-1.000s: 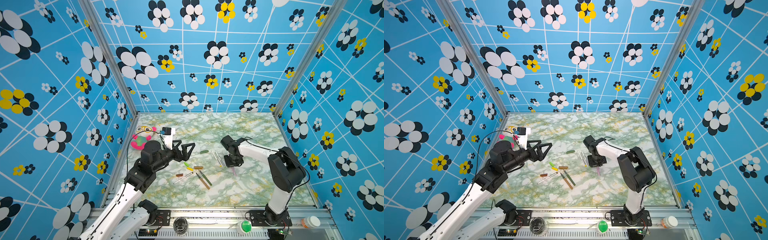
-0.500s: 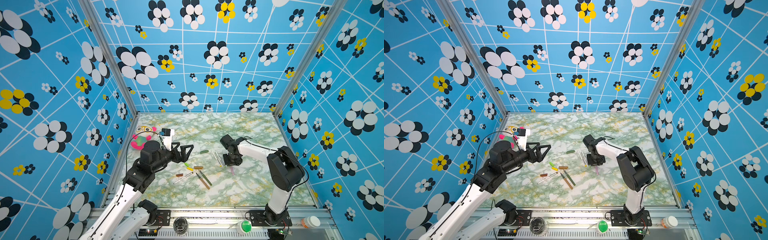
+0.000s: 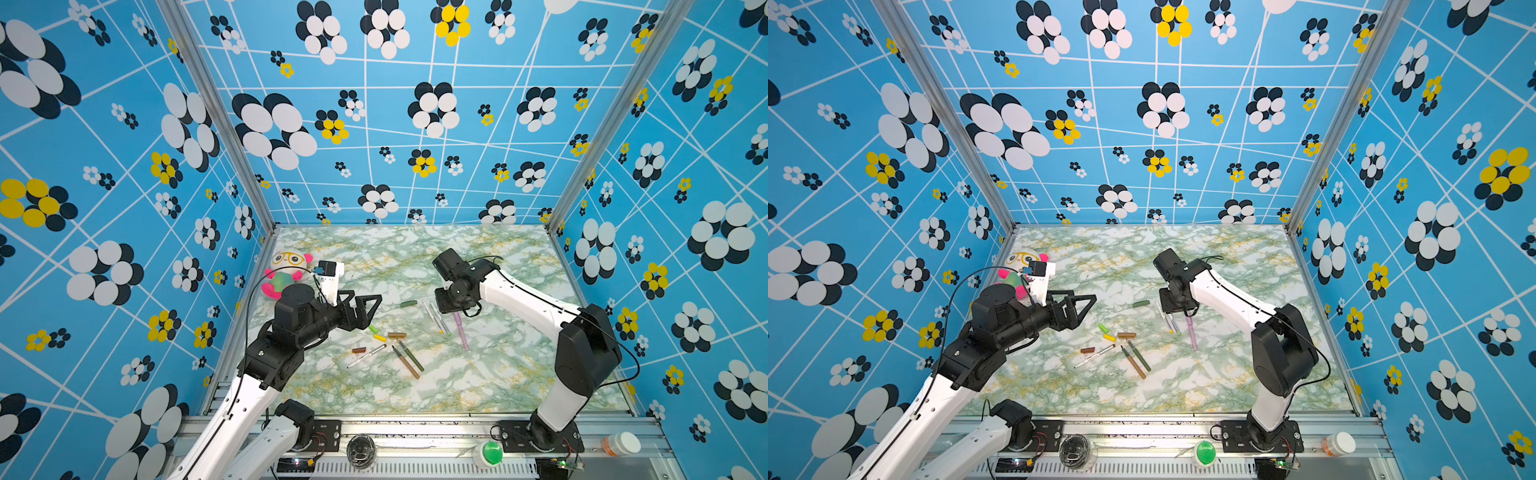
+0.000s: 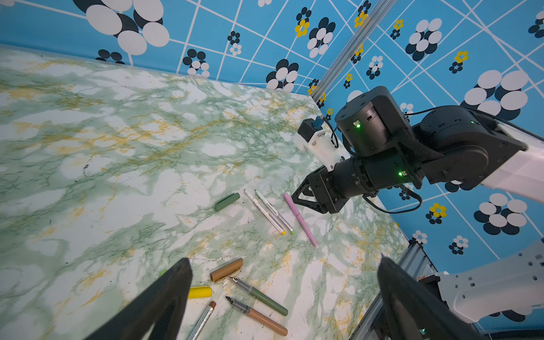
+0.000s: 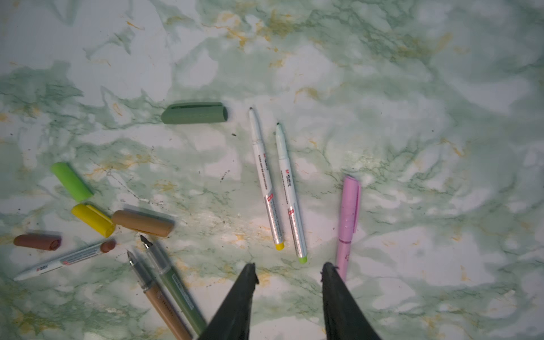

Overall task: Insert the pens into the pen caps
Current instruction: 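Move the open right gripper over the white markers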

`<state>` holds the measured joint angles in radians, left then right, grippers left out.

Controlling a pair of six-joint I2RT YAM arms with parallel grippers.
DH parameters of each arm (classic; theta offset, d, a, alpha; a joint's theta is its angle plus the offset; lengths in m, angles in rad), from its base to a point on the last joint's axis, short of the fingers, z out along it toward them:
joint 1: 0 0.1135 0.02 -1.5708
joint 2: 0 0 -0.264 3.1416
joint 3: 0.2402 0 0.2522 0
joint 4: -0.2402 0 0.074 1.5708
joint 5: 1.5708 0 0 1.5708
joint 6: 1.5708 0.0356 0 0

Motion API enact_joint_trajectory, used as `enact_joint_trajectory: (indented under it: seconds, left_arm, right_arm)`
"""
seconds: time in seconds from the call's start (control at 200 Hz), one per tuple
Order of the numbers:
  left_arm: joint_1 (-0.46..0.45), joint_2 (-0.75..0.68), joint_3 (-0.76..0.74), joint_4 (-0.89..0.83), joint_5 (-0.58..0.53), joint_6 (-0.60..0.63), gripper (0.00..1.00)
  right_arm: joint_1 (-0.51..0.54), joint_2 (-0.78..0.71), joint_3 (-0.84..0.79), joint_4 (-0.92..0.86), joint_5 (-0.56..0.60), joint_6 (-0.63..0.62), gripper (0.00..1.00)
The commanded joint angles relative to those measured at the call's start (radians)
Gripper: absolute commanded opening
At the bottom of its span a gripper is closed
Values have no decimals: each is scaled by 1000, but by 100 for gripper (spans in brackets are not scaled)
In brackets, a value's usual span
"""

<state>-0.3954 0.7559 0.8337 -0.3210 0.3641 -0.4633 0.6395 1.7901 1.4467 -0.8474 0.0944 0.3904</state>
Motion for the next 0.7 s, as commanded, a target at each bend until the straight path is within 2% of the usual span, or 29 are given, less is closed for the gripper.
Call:
enact_joint_trajectory:
  seconds: [0.0, 0.29, 0.54, 0.695]
  left_arm:
    - [18, 11, -26, 35, 33, -20, 99]
    - [27, 54, -42, 48, 38, -26, 99]
    - [30, 78, -66, 73, 56, -64, 99]
    - [32, 92, -55, 71, 60, -68, 99]
  right_arm:
    - [2, 86, 43, -58, -4, -26, 40]
    - [12, 198, 93, -50, -15, -58, 38]
    - [10, 226, 58, -18, 56, -52, 34]
    - [8, 246, 37, 8, 51, -52, 32]
